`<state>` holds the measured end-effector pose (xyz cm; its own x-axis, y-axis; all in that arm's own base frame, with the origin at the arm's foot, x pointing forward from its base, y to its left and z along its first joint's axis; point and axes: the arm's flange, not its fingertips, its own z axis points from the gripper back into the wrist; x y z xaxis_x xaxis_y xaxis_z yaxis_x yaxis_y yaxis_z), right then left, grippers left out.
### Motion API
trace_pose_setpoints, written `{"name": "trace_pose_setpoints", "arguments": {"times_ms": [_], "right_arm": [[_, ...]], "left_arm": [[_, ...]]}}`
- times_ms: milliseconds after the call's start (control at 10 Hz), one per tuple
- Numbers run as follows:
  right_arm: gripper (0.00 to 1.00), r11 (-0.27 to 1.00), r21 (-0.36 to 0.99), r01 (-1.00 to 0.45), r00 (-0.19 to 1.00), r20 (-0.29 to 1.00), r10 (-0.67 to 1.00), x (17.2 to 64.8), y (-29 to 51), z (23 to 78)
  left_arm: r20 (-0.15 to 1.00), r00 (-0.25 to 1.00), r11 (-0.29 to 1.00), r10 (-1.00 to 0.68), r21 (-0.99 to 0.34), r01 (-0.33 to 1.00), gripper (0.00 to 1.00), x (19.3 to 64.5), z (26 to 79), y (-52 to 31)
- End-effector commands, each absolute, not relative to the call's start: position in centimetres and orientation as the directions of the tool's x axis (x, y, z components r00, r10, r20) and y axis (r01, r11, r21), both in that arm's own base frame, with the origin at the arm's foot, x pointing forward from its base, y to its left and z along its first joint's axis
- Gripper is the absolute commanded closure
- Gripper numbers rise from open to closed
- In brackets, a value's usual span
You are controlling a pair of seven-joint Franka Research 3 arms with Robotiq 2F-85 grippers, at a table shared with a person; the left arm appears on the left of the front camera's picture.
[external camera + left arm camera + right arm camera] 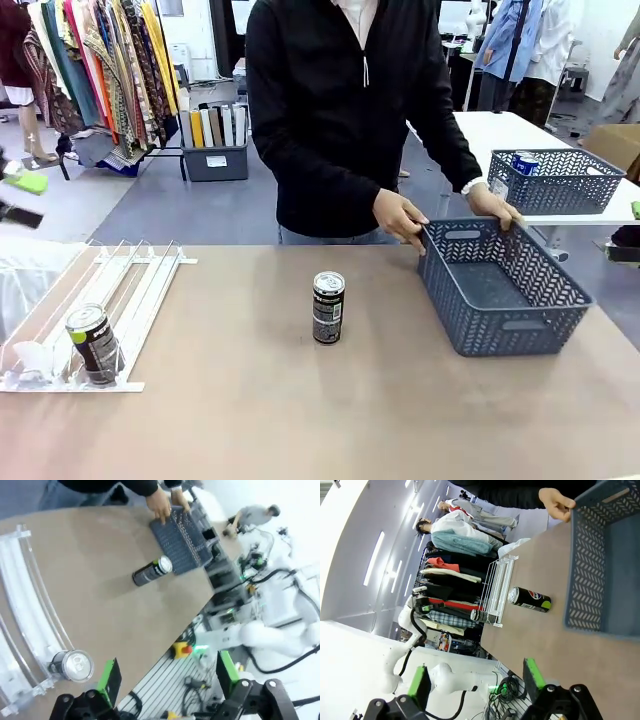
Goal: Retrieve and store the cans from the dispenser.
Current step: Pick up one can from the Automatic Can Dispenser and place it in the middle of the table.
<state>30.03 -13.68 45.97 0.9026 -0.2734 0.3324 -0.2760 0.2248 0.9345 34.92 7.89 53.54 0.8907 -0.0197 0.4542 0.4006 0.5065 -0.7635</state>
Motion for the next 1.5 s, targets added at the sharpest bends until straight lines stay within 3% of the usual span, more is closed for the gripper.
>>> {"name": "trace_pose_setpoints", "arguments": {"times_ms": [0, 100, 200, 1400], "right_arm": [[0.00, 0.211, 0.934, -0.289, 0.896, 0.341, -0.283, 30.2, -13.5, 46.4], [0.00, 0.211, 0.934, -0.289, 0.896, 0.341, -0.283, 30.2, -13.5, 46.4], [0.00, 0.211, 0.934, -0.289, 0.896, 0.341, -0.283, 30.2, -13.5, 46.4], [0.00, 0.211, 0.934, -0.289, 0.896, 0.341, -0.283, 30.2, -13.5, 46.4]], "left_arm": [[0.463, 0.875, 0.345, 0.142, -0.851, 0.395, 0.00, 34.8, 49.9, 9.8], [0.432, 0.879, 0.338, 0.202, -0.873, 0.352, 0.00, 35.3, 48.4, 10.1], [0.443, 0.893, 0.439, 0.072, -0.818, 0.370, 0.00, 34.4, 51.1, 9.8], [0.443, 0.893, 0.439, 0.072, -0.818, 0.370, 0.00, 34.4, 51.1, 9.8]]}}
